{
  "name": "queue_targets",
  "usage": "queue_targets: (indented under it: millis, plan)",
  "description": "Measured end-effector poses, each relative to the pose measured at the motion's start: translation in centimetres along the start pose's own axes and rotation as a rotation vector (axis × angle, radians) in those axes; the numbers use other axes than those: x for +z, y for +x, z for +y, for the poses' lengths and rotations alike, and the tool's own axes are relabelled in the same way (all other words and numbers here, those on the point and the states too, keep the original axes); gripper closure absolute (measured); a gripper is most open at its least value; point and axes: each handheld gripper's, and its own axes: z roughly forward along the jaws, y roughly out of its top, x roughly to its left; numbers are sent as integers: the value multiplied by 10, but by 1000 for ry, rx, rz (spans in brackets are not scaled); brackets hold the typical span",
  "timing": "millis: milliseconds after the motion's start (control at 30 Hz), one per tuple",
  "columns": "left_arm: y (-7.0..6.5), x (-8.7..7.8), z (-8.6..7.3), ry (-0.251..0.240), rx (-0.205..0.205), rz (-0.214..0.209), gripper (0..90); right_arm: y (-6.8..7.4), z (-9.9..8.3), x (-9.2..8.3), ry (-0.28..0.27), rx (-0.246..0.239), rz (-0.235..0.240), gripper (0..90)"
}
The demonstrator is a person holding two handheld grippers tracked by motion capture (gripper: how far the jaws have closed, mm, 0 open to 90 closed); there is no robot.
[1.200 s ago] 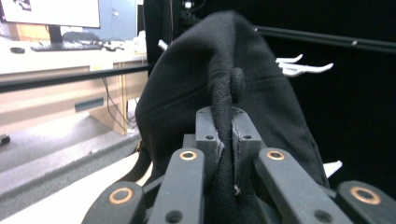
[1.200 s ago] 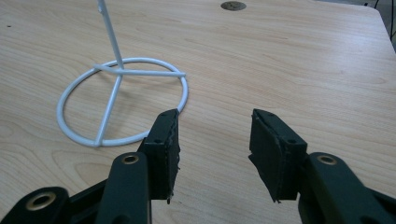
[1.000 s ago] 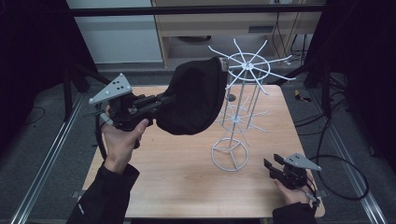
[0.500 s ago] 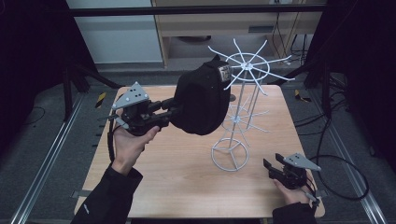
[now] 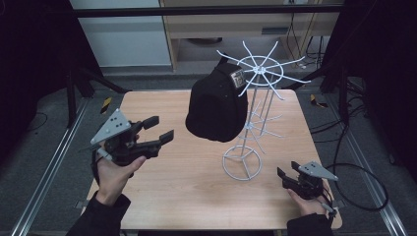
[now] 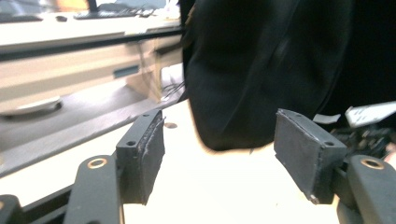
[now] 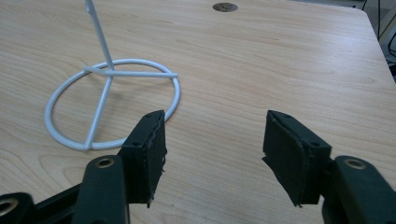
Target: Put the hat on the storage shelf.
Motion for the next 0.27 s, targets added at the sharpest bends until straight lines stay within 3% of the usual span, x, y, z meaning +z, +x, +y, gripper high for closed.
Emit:
queue_targets:
  millis: [67,100,133,167,200,233,267]
  plan:
    - [12,-5,-33,52,-29,52,310,0,0,0,2,8,-4,360]
    - [12,-5,-33,52,-29,52,309,0,0,0,2,8,-4,360]
    - [23,-6,-57,97,-69,76,308,-1,-1,1,4,3,-9,345]
    - [23,-6,-57,97,-69,76,306,-1,-1,1,4,3,-9,345]
    - [35,-5,-82,145,-95,131,305,0,-1,1,4,5,-10,337]
    - [35,-5,-82,145,-95,131,305,0,-1,1,4,5,-10,337]
    - [41,-4,-94,168,-120,150,305,0,-1,2,6,8,-15,322]
